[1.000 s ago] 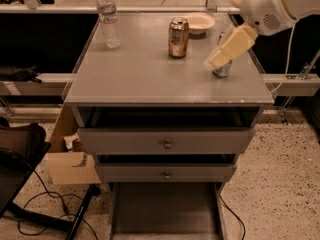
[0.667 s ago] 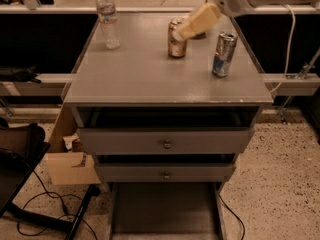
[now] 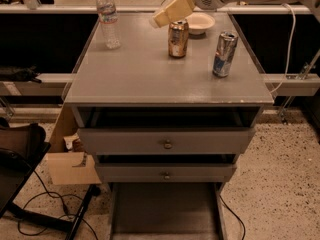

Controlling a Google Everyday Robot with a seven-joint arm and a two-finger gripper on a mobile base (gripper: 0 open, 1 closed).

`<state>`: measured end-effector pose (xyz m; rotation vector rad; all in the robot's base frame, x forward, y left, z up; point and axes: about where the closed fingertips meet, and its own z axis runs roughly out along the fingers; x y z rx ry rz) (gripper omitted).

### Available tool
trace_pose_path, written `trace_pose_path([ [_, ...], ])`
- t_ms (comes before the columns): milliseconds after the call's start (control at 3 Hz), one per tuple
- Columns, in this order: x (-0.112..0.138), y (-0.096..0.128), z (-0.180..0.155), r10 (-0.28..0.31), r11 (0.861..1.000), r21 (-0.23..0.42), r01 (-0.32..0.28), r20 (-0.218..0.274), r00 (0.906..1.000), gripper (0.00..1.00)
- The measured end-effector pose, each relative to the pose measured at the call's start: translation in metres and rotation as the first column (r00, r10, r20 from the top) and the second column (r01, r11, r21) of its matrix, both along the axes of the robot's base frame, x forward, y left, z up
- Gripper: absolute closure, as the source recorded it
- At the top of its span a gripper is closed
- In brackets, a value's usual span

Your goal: Place water bottle into bottom drawer

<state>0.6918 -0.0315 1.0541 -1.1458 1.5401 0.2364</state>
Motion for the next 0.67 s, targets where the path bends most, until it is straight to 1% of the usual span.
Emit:
trace_pose_path([
  [333,0.032,0.027,-0.003,0.045,0.998,0.046,-0.046,0.024,0.9987,0.00],
  [667,0.089,0.071,-0.014,0.062,0.986,0.153,-0.066,0.030,0.9976,0.00],
])
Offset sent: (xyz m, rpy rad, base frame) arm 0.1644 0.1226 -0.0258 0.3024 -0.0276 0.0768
